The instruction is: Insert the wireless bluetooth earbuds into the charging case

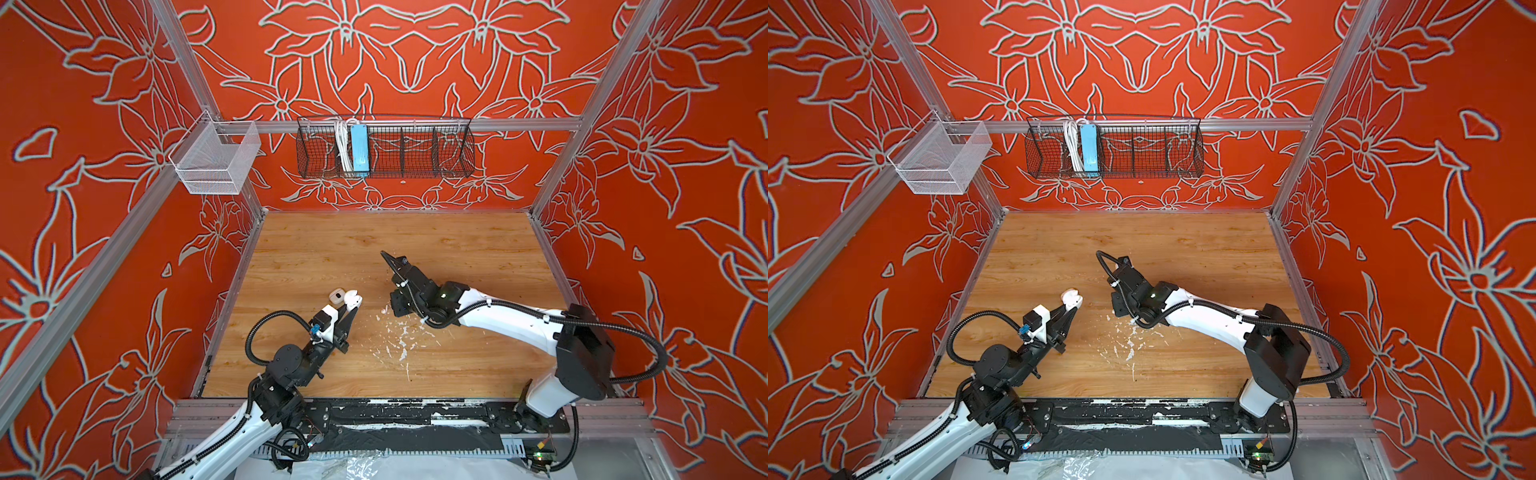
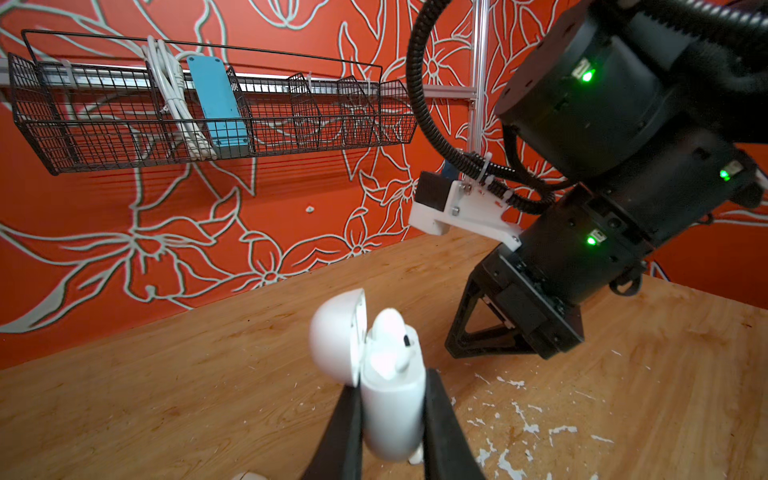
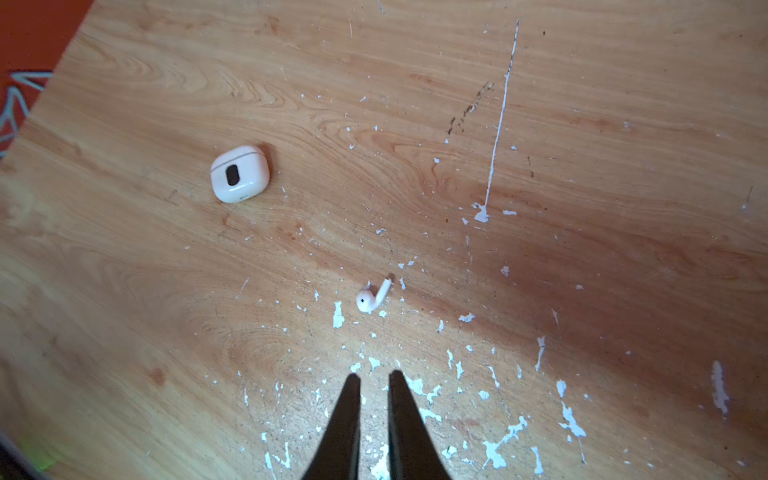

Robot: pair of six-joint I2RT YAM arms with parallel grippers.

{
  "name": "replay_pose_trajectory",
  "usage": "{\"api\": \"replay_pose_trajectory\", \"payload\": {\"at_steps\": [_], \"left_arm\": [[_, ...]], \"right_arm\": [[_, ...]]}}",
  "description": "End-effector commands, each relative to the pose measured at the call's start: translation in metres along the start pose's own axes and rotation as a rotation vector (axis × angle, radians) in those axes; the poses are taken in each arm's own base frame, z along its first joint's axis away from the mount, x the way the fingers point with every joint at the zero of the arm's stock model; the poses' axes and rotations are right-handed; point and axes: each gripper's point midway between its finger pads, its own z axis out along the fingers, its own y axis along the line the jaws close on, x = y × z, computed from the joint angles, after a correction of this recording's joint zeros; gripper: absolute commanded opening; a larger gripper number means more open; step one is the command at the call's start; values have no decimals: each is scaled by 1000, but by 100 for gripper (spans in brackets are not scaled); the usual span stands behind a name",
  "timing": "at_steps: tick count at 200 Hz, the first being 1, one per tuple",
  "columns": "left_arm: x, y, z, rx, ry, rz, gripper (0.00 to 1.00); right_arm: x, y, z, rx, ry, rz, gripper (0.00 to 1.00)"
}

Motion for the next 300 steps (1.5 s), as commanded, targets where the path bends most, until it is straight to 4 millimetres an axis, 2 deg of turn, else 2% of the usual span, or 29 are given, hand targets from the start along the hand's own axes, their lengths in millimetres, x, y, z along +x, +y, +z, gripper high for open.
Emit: {"api": "replay_pose_trajectory", "payload": {"at_steps": [1,8,25,40,73,93,139,190,263,300], "left_arm": [[-14,-1,-1,8,-48,-16,0],[-14,-1,-1,5,-49,-16,0],[-14,1,-1,-3,-47,-17,0],[-13,2,-1,-12,-43,-20,0],[-13,4,-1,-21,-42,-23,0],[-13,4,-2,-21,-45,-24,0],[-14,3,-2,-18,-49,-29,0],[-14,4,-2,-19,-49,-29,0],[-14,3,-2,-17,-50,-32,0],[-15,3,-3,-18,-54,-34,0]], "right_arm": [[14,-2,19,59,77,-35,17],[19,1,26,50,102,-39,17],[31,9,42,33,142,-52,26],[33,14,52,47,149,-79,33],[31,6,72,143,166,-100,36],[34,3,85,178,173,-99,44],[36,-4,98,235,180,-102,53],[42,-13,103,284,199,-114,54],[50,-31,81,322,182,-107,54],[51,-48,80,358,179,-83,54]]}}
